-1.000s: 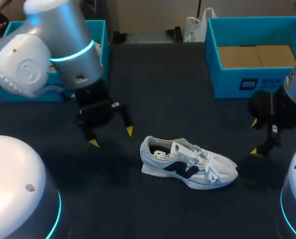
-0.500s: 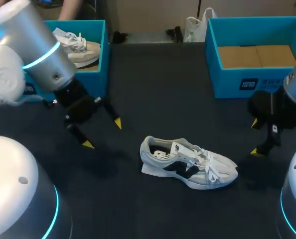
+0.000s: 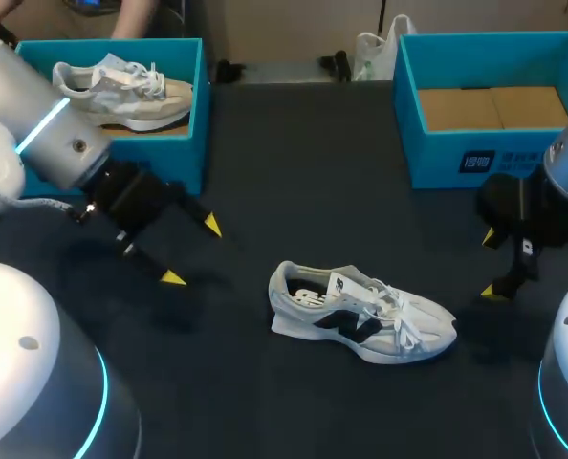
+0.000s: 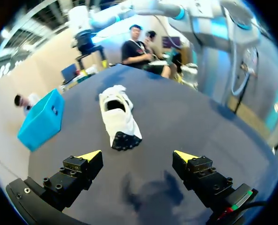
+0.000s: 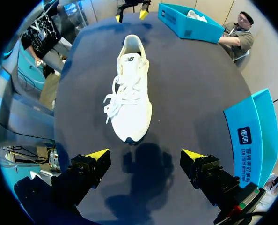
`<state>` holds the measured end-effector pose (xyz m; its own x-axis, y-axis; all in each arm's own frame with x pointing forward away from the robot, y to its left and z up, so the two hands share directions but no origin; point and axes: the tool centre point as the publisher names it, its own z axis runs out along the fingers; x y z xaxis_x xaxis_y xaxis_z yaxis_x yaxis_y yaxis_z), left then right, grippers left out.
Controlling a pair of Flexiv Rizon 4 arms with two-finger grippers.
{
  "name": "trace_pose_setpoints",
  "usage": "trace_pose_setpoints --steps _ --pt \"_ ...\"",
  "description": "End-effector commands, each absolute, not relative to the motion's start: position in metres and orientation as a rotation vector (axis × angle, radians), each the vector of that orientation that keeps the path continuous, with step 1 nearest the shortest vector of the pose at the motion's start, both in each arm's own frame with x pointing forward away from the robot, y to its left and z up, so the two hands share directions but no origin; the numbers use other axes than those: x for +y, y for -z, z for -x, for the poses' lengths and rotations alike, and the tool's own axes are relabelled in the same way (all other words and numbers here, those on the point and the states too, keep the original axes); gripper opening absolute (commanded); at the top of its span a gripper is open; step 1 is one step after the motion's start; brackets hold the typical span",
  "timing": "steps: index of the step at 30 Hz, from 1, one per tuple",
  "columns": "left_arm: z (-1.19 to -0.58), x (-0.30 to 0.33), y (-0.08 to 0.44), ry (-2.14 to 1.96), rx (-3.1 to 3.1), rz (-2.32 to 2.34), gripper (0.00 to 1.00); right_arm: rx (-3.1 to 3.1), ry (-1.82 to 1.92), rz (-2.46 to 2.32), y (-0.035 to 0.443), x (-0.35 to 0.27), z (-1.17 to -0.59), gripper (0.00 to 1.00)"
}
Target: Take the shoe out of the shoebox, open the shoe tongue, remove and reinsert the insole, then place the shoe into the shoebox
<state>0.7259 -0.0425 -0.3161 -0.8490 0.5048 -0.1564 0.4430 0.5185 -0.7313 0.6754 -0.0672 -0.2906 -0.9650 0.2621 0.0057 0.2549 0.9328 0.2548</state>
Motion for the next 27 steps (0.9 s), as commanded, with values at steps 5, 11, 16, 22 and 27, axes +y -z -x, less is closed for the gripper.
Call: trace_pose_setpoints --steps 5,11,16,22,27 --pt "-0.724 -0.018 0.354 -1.511 -2.583 0.376 1.0 3.059 -0.392 -0.41 0.291 -0.066 -0.675 1.0" --pt "-0.705 0.003 0.365 -1.749 -2.354 0.324 1.0 3.059 -0.392 -0.41 0.291 -0.066 -0.675 1.0" --pt "-0.705 0.003 0.365 -1.749 -2.354 0.324 1.0 3.059 -0.392 -0.41 0.291 -0.066 -0.675 1.0" --pt "-0.701 -0.002 0.372 -1.734 -2.444 0.278 1.0 3.059 -0.392 -0.41 0.291 -0.066 -0.675 1.0" --pt "-0.703 -0.011 0.38 -1.761 -2.513 0.112 1.0 3.059 -0.392 -0.41 0.291 -0.066 -0.675 1.0"
